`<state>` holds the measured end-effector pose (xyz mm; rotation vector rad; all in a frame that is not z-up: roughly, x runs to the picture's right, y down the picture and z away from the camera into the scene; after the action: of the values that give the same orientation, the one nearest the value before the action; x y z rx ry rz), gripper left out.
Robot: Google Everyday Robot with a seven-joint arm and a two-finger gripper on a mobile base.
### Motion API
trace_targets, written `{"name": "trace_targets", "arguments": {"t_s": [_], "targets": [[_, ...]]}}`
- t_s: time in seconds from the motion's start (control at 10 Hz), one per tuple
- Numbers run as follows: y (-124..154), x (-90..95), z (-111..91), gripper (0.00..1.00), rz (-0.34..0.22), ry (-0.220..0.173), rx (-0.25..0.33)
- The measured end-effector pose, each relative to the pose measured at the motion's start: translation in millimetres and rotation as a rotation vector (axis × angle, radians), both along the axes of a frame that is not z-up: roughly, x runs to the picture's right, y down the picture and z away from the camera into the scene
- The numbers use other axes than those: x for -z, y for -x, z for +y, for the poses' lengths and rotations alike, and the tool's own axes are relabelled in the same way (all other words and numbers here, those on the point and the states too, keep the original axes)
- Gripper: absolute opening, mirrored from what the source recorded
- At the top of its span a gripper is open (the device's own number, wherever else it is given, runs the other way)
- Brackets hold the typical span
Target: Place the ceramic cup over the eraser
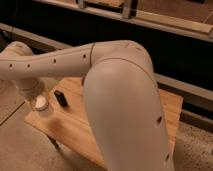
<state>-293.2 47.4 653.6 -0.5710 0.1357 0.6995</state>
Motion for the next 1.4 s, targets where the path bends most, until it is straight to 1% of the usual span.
{"name": "trace_targets", "arguments": {"t_s": [0.3, 0.4, 0.6, 0.8, 0.9, 1.2, 1.4], "targets": [[-15, 10.9, -25, 0.0, -0.002, -0.067, -0.016], [-28, 19.0, -42, 0.0, 0.005, -0.128, -0.022], [-41, 26.1, -56, 0.0, 0.009, -0.182, -0.027], [-50, 30.3, -60, 0.0, 0.013, -0.203, -0.036], [-55, 30.5, -62, 0.0, 0.022, -0.206, -0.044], [-68, 23.9, -63, 0.0, 0.047, -0.193, -0.075], [-74, 15.0, -67, 0.0, 0.059, -0.18, -0.099]]}}
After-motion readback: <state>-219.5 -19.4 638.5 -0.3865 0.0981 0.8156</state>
